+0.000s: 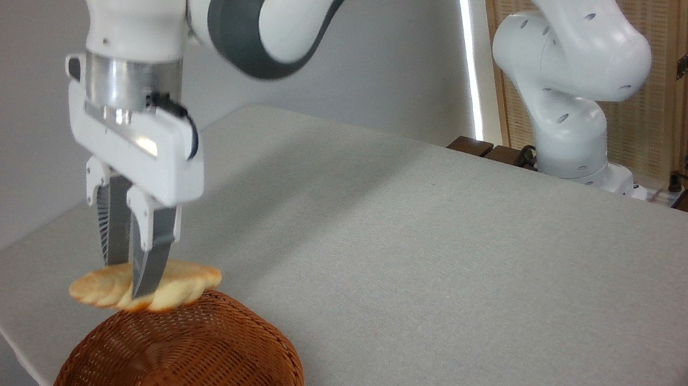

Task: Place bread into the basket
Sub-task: 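Lift the bread roll and carry it over the wicker basket, then open the gripper to drop the bread roll into the basket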

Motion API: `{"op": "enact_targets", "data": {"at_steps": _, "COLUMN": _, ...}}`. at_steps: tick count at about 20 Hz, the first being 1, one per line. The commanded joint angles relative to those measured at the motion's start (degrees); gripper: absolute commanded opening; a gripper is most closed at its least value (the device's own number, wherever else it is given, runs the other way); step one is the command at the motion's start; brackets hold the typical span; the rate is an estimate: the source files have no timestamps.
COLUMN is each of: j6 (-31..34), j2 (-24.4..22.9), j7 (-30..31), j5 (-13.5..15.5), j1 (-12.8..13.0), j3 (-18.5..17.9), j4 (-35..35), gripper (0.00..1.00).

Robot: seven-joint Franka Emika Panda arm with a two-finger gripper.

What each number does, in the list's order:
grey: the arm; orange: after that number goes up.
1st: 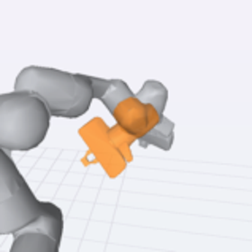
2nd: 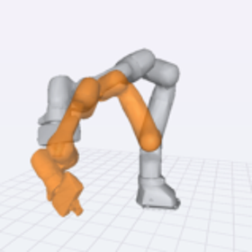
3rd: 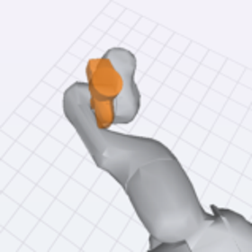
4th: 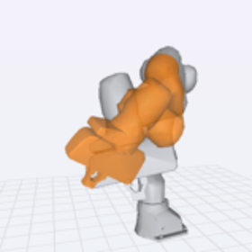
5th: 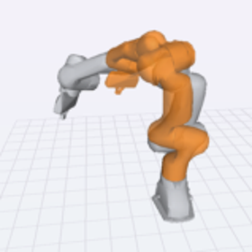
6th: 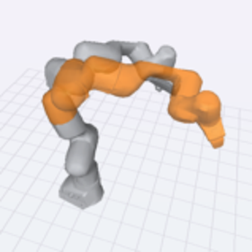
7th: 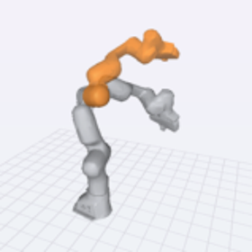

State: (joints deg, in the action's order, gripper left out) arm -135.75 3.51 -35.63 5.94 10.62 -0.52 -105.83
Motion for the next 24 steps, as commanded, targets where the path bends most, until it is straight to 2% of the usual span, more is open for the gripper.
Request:
{"op": "enact_targets", "data": {"at_steps": 1, "j6": -3.6, "j2": 3.2, "j7": 0.0, "j5": 0.7, "j1": 0.0, "j3": 0.6, "j4": 1.2, "gripper": 1.0}}
{"op": "enact_targets", "data": {"at_steps": 7, "j6": -4.1, "j2": 5.0, "j7": -0.1, "j5": 0.3, "j1": -0.1, "j3": 0.6, "j4": 1.2, "gripper": 1.0}}
{"op": "enact_targets", "data": {"at_steps": 18, "j6": -4.6, "j2": 3.6, "j7": 0.0, "j5": 0.3, "j1": -0.9, "j3": -0.3, "j4": 2.1, "gripper": 1.0}}
{"op": "enact_targets", "data": {"at_steps": 20, "j6": 0.3, "j2": 1.5, "j7": 0.1, "j5": 0.3, "j1": -0.9, "j3": -1.9, "j4": 2.3, "gripper": 1.0}}
{"op": "enact_targets", "data": {"at_steps": 24, "j6": 12.8, "j2": -0.8, "j7": 1.3, "j5": 0.3, "j1": -0.9, "j3": -2.1, "j4": 4.9, "gripper": 1.0}}
